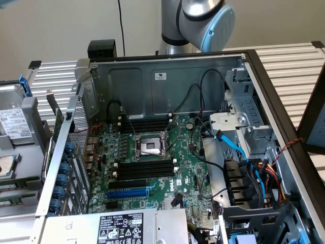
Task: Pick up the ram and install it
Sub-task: 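Pick up the ram and move it above insertion slot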
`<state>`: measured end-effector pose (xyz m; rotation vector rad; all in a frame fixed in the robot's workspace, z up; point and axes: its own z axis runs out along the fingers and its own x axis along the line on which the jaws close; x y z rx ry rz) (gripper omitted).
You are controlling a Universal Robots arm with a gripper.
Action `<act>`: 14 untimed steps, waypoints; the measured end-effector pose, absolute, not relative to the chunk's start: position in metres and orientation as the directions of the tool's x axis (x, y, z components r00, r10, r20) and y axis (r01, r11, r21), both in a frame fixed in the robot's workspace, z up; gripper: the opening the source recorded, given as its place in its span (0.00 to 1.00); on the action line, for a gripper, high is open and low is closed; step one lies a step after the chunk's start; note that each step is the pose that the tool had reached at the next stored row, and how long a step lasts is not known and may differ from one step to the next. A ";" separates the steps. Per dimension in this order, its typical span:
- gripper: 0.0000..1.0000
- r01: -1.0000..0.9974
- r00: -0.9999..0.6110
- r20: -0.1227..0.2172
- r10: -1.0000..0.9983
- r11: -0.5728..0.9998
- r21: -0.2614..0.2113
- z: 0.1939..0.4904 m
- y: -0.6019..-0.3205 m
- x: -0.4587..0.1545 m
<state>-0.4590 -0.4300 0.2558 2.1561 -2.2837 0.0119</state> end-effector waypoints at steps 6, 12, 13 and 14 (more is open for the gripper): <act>0.26 -0.998 -0.058 0.006 -0.998 0.058 -0.005 0.245 -0.432 -0.459; 0.26 -0.998 -0.057 0.006 -0.998 0.057 -0.005 0.234 -0.432 -0.459; 0.26 -0.998 -0.057 0.006 -0.998 0.057 -0.005 0.232 -0.432 -0.459; 0.26 -0.998 -0.057 0.006 -0.998 0.057 -0.005 0.230 -0.432 -0.459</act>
